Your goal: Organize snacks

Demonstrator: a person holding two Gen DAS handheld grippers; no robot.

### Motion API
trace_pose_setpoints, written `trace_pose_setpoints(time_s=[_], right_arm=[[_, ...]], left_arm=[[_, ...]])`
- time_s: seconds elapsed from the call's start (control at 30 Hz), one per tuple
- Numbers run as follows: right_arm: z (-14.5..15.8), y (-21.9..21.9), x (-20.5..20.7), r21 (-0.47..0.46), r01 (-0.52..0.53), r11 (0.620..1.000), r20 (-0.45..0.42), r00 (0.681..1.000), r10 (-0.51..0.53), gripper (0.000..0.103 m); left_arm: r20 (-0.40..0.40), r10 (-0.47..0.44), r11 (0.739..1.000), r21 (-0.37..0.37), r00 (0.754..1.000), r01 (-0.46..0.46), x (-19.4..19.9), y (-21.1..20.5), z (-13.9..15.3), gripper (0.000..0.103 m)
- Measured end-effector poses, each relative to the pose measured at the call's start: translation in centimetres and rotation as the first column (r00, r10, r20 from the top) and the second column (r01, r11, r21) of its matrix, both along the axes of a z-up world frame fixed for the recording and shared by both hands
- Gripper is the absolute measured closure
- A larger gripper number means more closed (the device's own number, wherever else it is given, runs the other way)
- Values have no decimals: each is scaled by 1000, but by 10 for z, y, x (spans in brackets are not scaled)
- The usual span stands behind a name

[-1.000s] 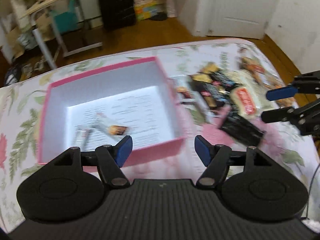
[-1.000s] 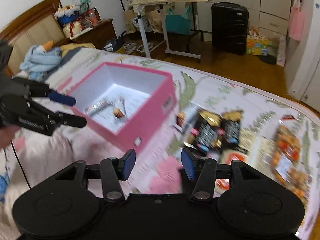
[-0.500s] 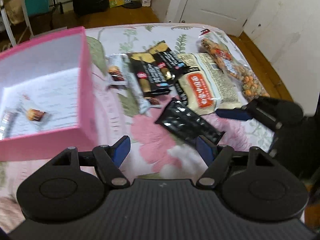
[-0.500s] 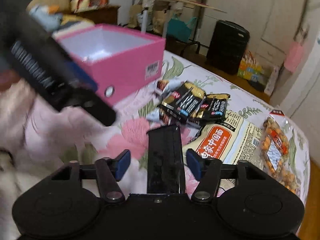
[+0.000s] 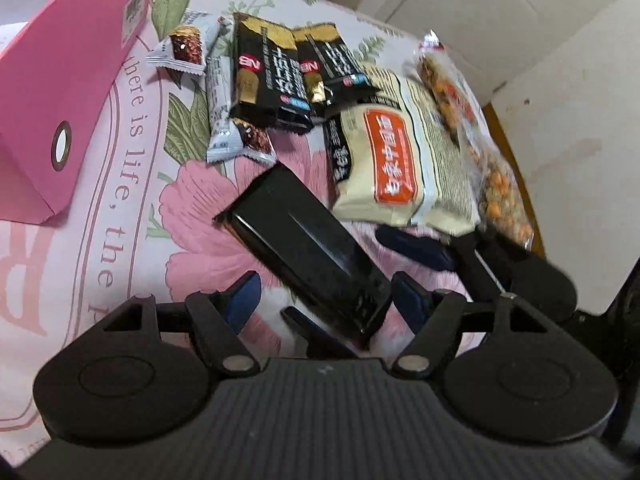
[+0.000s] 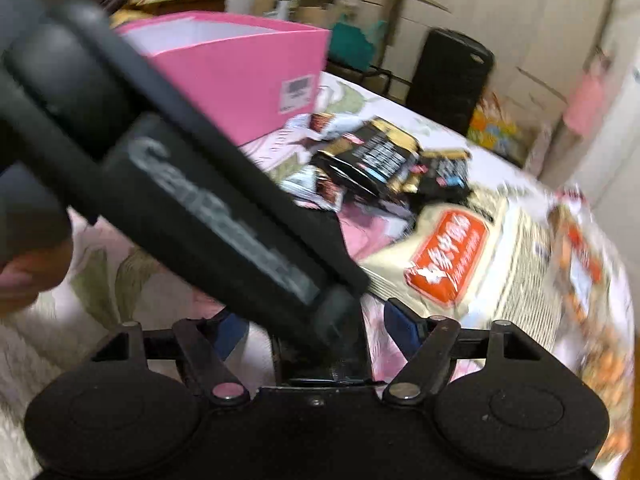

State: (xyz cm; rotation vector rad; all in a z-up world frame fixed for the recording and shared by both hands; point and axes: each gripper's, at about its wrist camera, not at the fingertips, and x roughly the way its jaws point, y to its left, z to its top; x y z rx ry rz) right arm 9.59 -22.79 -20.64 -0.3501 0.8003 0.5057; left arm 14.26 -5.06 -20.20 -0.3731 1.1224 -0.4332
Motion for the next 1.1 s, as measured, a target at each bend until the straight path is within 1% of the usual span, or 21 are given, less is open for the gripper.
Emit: trace_pose_setpoints(time_s=[0.03, 0.07, 0.1, 0.13, 0.2, 0.3, 0.4, 0.5, 0.6, 0.63, 0.67, 0.77, 0.83, 0.9, 1.1], right_arm=[[-1, -4, 1, 22, 28, 999, -15, 1000, -27, 26], [-2, -9, 3, 49, 54, 997, -38, 998, -52, 35], [-2, -14, 4, 85, 78, 993, -67, 995, -73, 40], [-2, -18, 4, 123, 97, 988, -94, 992, -86, 42], [1, -20, 1, 137, 123, 983, -111, 988, -108, 43], [6, -17, -4, 143, 157, 977, -147, 980, -136, 44], [10, -14, -7, 140, 215, 966, -201, 962, -185, 44], [12, -14, -7, 138, 269, 953, -251, 940, -229, 44], [14, -7, -14, 91, 264, 960, -240, 942, -236, 44], [14, -5, -13, 74, 259, 963, -236, 943, -235, 45], [13, -2, -14, 60, 255, 965, -238, 943, -235, 45], [19, 5, -20, 31, 246, 969, -220, 947, -233, 46], [25, 9, -23, 21, 240, 970, -217, 949, -230, 46], [32, 11, -28, 18, 236, 972, -211, 951, -227, 47], [57, 22, -36, 23, 226, 974, -192, 957, -217, 49]], left_arm=[[-1, 9, 1000, -15, 1000, -9, 0, 2, -1, 35], [-3, 14, 1000, -24, 1000, -14, 0, 3, -2, 36], [-5, 13, 1000, -28, 1000, -13, 1, 2, -3, 38], [-4, 14, 1000, -26, 1000, -14, 1, 2, -4, 41], [0, 7, 1000, -19, 1000, -7, 0, 3, -3, 47], [-17, -3, 1000, -26, 1000, 2, -2, 4, -1, 48], [-16, -13, 1000, 1, 1000, 13, -7, 1, 1, 49], [-21, -27, 999, 20, 999, 27, -13, -2, 4, 54], [-49, -56, 998, 17, 997, 57, -17, -4, 6, 57], [-71, -68, 998, 12, 995, 69, -18, -4, 5, 57], [-71, -74, 997, 20, 995, 76, -20, -5, 6, 57], [-53, -96, 995, 35, 994, 98, -27, -5, 12, 57], [-58, -104, 994, 35, 993, 106, -29, -3, 16, 57], [-57, -110, 993, 31, 992, 112, -33, 0, 23, 57], [-14, -134, 991, 24, 991, 134, -43, 13, 48, 57]])
